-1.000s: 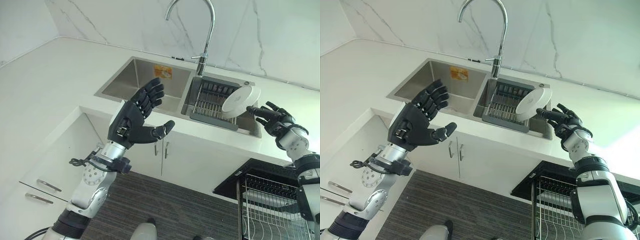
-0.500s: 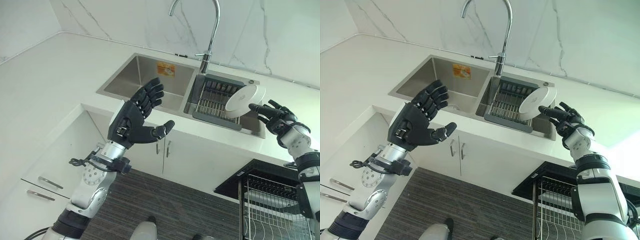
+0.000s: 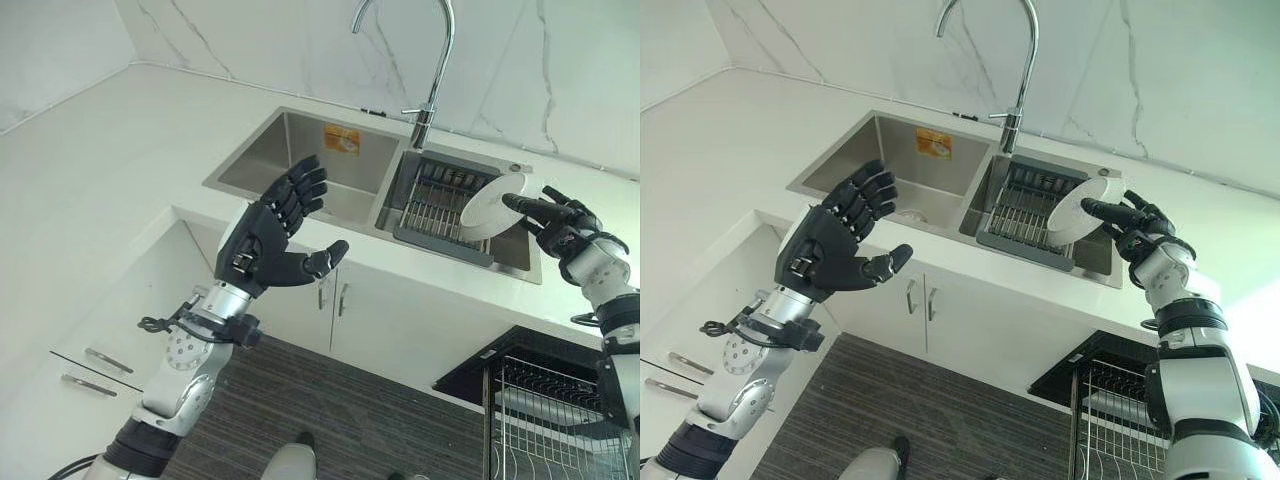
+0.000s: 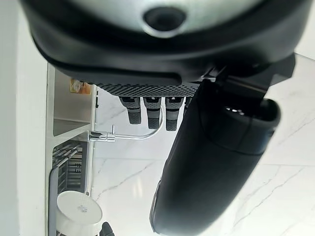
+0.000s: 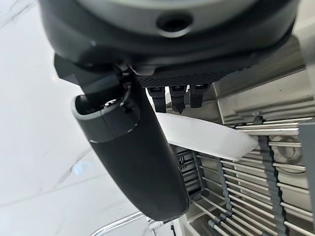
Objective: Place the dishes in the dishwasher.
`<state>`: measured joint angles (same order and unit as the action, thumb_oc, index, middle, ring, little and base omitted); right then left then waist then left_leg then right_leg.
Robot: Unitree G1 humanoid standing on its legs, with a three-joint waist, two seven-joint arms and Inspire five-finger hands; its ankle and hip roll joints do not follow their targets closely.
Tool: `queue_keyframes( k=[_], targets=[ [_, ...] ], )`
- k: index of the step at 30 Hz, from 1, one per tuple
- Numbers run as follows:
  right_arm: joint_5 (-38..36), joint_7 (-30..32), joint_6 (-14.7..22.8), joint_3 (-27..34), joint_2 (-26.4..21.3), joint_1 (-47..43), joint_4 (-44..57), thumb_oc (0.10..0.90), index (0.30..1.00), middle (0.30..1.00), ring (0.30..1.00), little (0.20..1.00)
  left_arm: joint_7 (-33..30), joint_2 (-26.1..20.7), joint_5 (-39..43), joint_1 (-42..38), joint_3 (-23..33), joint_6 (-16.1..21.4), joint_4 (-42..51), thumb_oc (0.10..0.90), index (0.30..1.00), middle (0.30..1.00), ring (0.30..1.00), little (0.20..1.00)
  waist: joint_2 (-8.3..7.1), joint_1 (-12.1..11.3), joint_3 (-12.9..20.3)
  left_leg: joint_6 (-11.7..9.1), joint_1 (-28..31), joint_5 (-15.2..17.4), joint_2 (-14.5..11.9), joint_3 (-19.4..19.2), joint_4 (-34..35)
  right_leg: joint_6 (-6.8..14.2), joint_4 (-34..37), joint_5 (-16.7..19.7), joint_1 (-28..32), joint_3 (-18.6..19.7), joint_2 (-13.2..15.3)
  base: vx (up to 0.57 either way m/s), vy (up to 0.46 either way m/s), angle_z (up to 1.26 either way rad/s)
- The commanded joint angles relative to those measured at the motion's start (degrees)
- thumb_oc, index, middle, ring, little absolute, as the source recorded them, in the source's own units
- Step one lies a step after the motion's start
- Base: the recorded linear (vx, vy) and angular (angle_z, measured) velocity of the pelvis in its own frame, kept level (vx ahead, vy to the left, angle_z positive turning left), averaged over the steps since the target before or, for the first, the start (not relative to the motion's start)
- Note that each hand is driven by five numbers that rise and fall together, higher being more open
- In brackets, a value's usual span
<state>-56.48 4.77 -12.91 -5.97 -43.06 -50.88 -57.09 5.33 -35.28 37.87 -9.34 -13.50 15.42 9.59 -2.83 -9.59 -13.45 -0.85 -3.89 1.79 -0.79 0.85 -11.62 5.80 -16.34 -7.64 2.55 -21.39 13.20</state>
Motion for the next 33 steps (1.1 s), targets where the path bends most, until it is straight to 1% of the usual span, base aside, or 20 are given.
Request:
queue_keyframes(
  k=[1, 8, 15, 26, 30, 31, 33],
  targets=[
    [-1.3, -1.0, 4.8, -2.5, -4.3, -8.9, -0.4, 0.800, 0.900, 0.900, 0.900, 0.900, 0.3, -1.7, 0.7, -1.5, 3.6, 5.2, 6.4, 0.800, 0.900, 0.900, 0.900, 0.900, 0.22, -0.3, 5.9, -1.4, 5.1, 13.2, -2.8, -3.1, -5.6, 0.3, -0.8, 0.2, -4.5, 3.3, -2.2, 0.04, -0.008, 0.07],
    [-3.1, -0.5, 4.3, -2.9, -4.3, -10.1, -1.0, 0.800, 0.900, 0.900, 0.900, 0.900, 0.2, -1.8, 0.6, -1.2, 3.7, 4.4, 6.2, 0.800, 0.900, 0.900, 0.900, 0.900, 0.29, -0.7, 6.3, -1.9, 4.7, 12.6, -3.0, -2.5, -5.6, 0.0, -0.8, -0.5, -3.7, 2.7, -2.3, 0.05, -0.012, 0.07],
    [-2.6, -0.6, 3.2, -3.0, -4.5, -10.6, -2.4, 0.800, 0.900, 0.900, 0.900, 0.900, -0.3, -2.5, 0.8, -0.2, 4.3, 3.5, 6.7, 0.800, 0.900, 0.900, 0.900, 0.900, 0.73, -1.2, 6.3, -2.2, 4.0, 11.9, -3.2, -1.9, -5.6, -0.3, -0.8, -1.0, -3.6, 2.4, -2.5, 0.02, -0.017, 0.10],
    [-1.8, -0.5, 2.4, -3.6, -4.8, -11.4, -4.7, 0.800, 0.900, 0.900, 0.900, 0.900, -1.9, -3.3, 0.0, 0.5, 4.6, 3.0, 7.1, 0.800, 0.900, 0.900, 0.900, 0.900, 2.24, -1.1, 5.5, -3.2, 2.4, 10.3, -3.9, -1.8, -5.6, -0.6, -0.8, -1.1, -3.9, 1.4, -1.8, 0.00, -0.019, 0.09],
    [-1.3, -0.2, 2.1, -3.8, -5.0, -11.6, -4.7, 0.800, 0.900, 0.900, 0.900, 0.900, -2.2, -3.3, -0.2, 1.2, 5.3, 2.5, 7.4, 0.800, 0.900, 0.900, 0.900, 0.900, 2.42, -1.0, 5.6, -3.3, 2.1, 10.0, -4.0, -1.8, -5.6, -0.6, -0.8, -1.2, -3.8, 1.4, -1.8, 0.01, 0.000, 0.02],
    [-0.3, -0.2, 2.8, -4.0, -4.9, -11.7, -4.7, 0.400, 0.300, 0.300, 0.300, 0.300, -2.5, -3.2, -0.5, 1.4, 5.3, 2.2, 7.5, 0.800, 0.900, 0.900, 0.900, 0.900, 2.38, -1.1, 5.7, -3.4, 2.0, 9.9, -4.0, -1.8, -5.6, -0.6, -0.8, -1.2, -3.8, 1.4, -1.7, 0.00, 0.000, 0.00],
    [0.3, 0.4, 3.5, -4.2, -4.9, -11.8, -4.5, 0.400, 0.300, 0.300, 0.300, 0.300, -2.7, -3.3, -0.5, 1.7, 5.6, 1.7, 7.6, 0.800, 0.900, 0.900, 0.900, 0.900, 2.38, -1.2, 5.9, -3.4, 1.9, 9.8, -3.9, -1.6, -5.6, -0.7, -0.8, -1.4, -3.7, 1.4, -1.8, 0.04, -0.014, 0.01]
  ],
)
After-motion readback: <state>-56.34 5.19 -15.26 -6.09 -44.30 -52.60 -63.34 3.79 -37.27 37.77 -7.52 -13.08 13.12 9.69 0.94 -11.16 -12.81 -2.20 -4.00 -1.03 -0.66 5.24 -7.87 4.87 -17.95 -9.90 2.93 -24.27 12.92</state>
